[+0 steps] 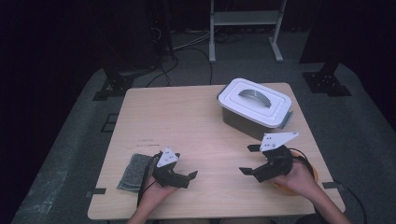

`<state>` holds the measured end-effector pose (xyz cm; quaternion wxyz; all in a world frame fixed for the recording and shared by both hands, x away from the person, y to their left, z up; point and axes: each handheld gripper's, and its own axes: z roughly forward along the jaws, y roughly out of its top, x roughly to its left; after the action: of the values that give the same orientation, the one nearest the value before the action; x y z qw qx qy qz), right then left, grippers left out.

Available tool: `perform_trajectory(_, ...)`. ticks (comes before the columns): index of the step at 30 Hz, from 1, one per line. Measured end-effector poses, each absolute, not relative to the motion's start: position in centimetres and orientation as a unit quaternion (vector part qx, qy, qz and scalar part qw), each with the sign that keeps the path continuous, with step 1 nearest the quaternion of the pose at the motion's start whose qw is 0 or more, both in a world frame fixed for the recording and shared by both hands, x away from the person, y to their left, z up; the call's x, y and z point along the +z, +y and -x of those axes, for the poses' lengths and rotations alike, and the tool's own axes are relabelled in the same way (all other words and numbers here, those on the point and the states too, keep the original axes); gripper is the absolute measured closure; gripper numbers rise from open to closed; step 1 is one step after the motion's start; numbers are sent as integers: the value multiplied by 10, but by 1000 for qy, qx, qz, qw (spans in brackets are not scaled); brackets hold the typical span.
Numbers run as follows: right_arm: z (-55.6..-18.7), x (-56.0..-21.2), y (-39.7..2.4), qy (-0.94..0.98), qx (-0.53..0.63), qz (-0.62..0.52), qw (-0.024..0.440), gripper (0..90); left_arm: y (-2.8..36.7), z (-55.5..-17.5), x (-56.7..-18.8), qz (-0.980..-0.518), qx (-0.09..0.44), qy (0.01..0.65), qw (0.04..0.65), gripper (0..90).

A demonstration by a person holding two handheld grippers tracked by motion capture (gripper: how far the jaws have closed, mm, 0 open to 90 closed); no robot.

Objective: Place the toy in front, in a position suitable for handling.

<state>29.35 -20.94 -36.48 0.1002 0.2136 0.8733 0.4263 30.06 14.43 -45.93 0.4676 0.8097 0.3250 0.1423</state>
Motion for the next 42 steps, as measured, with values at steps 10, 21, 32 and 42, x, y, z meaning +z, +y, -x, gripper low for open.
perform_trajectory(10, -292, -357, -249, 871, 411, -241, 119, 175, 145, -301, -459, -809, 144, 327, 467, 23)
perform_trajectory(21, -290, -364, -289, 865, 393, -280, 133, 175, 144, -300, -459, -810, 144, 326, 465, 23)
perform_trajectory(32, -287, -386, -313, 868, 367, -306, 133, 175, 144, -300, -460, -812, 145, 325, 463, 23)
perform_trajectory(42, -282, -401, -325, 865, 362, -317, 141, 197, 144, -300, -459, -812, 145, 326, 463, 23)
